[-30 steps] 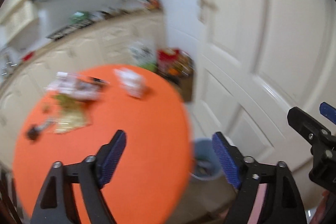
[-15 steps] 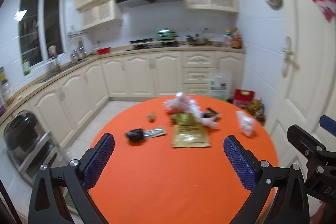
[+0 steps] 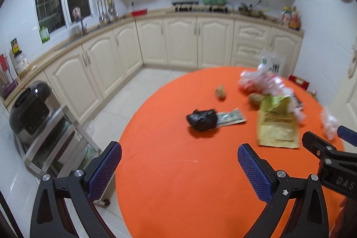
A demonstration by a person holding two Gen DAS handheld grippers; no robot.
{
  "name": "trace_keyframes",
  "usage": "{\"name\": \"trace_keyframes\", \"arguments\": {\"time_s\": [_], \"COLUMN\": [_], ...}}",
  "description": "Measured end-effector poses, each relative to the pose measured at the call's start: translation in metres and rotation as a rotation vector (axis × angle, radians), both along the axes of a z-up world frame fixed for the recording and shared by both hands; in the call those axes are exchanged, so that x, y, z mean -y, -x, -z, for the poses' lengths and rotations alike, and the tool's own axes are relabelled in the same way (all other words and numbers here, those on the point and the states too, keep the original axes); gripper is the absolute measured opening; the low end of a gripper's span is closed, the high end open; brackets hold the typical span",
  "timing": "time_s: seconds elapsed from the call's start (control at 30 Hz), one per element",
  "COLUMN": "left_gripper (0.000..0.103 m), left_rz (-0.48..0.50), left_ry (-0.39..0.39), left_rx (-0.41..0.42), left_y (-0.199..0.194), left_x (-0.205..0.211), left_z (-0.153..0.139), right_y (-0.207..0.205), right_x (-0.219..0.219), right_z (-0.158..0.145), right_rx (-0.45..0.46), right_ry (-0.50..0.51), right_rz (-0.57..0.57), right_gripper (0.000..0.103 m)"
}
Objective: Collect trash
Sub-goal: 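Move both grippers back from the bin to the orange table, then grasp the black plastic bag with the left gripper while the right grasps the yellow snack bag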
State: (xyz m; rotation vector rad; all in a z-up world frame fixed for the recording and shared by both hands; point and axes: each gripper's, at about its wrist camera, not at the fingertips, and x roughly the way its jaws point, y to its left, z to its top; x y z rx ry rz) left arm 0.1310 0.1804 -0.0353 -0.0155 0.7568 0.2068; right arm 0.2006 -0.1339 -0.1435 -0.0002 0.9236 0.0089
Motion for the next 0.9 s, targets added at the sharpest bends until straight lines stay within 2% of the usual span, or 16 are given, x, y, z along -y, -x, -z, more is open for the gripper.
{"name": "trace_keyframes", "arguments": {"time_s": [0.13, 0.27, 0.53, 0.6, 0.77, 0.83, 0.87, 0.9], "left_gripper": [0.102, 0.102, 0.102, 0.102, 0.101, 0.101, 0.101, 0.100], "left_rz": [0.006, 0.014, 0.023, 0.016, 0.022, 0.005, 0.001, 0.005], "left_ry": [0.033, 0.064, 0.126, 0.140, 0.215, 0.241, 0.251, 0.257], "left_rx": [-0.068, -0.126, -0.173, -0.186, -0.187, -0.179, -0.172, -0.170], "left_y": [-0.050, -0.089, -0.145, -0.161, -0.189, -0.199, -0.204, -0.208], "left_x": [-0.015, -0.027, -0.045, -0.050, -0.067, -0.075, -0.080, -0.083], "left_z": [0.028, 0.046, 0.058, 0.062, 0.061, 0.062, 0.064, 0.067], "right_y": [-0.039, -0.064, -0.091, -0.088, -0.077, -0.070, -0.068, -0.065], "right_x": [0.003, 0.002, -0.007, -0.013, -0.020, -0.021, -0.021, -0.017], "right_z": [0.035, 0.053, 0.088, 0.085, 0.083, 0.079, 0.077, 0.075], "right_rx": [-0.088, -0.148, -0.252, -0.233, -0.177, -0.147, -0.137, -0.130], "right_ry": [-0.010, -0.023, -0.008, 0.021, 0.031, 0.036, 0.040, 0.036], "right_rz": [0.036, 0.045, 0.041, 0.026, -0.025, -0.034, -0.032, -0.025], "right_gripper": [0.103, 0.103, 0.103, 0.103, 0.093, 0.084, 0.073, 0.058]}}
